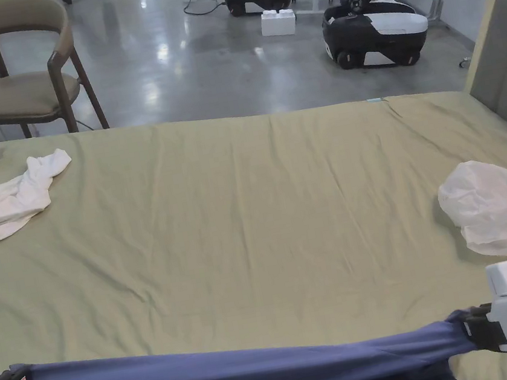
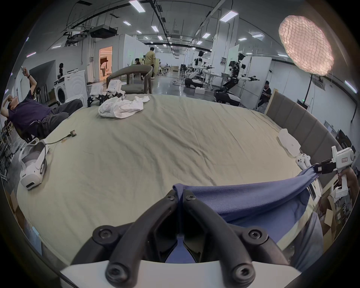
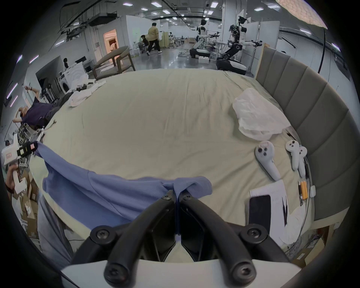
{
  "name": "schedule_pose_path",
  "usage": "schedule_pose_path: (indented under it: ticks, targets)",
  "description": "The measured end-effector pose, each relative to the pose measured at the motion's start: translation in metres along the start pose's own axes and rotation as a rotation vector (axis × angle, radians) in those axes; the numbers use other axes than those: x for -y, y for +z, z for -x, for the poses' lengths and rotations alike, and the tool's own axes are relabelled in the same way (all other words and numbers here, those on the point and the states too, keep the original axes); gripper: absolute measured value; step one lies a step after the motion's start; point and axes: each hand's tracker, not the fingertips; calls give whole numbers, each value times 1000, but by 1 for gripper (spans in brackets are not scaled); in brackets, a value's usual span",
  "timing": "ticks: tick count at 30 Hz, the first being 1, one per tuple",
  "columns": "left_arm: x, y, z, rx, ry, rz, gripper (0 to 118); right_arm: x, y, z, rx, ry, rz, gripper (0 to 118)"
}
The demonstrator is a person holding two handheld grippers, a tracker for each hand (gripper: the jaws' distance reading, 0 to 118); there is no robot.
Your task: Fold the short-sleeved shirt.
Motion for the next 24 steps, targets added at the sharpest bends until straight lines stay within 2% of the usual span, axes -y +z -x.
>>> schedule_pose_path:
  ticks: [5, 10, 15, 18, 20, 22, 23, 24]
  targets:
    - [16, 8, -2, 0, -7, 12, 0, 23, 6, 3, 13, 12, 11, 0]
    - [53, -3, 5, -15, -42, 134, 0, 58, -15, 12, 49, 48, 113, 0]
    - [94, -9, -8, -64, -73, 278, 0, 95, -50, 21, 46, 33, 215, 0]
    - [111, -17, -4, -71, -54, 308, 0, 105, -58, 26, 46, 18, 212, 3]
    - [115, -17, 1, -73, -28, 298, 3, 105, -55, 28, 52, 15, 203, 18]
    - [109, -13, 2, -81, -6, 277, 23, 101, -46, 29, 84, 24, 202, 62]
    - [110, -12, 6, -103, 1, 267, 35, 99, -41, 30, 108, 32, 198, 77]
    - [105, -9, 6, -120, 3, 245, 49, 95, -33, 32, 133, 40, 189, 84]
